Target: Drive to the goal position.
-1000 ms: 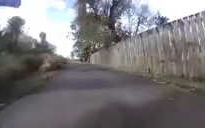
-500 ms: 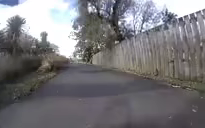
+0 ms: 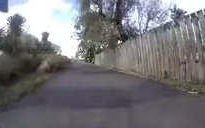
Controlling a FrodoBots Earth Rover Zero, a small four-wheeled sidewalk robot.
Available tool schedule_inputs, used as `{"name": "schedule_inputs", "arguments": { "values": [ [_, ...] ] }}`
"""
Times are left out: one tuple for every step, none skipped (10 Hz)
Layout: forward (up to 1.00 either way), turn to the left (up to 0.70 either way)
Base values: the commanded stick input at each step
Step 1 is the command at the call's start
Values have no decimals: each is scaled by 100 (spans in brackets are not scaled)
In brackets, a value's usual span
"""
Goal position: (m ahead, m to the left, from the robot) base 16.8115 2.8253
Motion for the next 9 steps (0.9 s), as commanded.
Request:
{"name": "schedule_inputs", "arguments": {
  "values": [
    [85,0],
    [85,0],
    [85,0],
    [85,0],
    [85,0],
    [85,0],
    [85,0],
    [85,0],
    [85,0]
  ]
}}
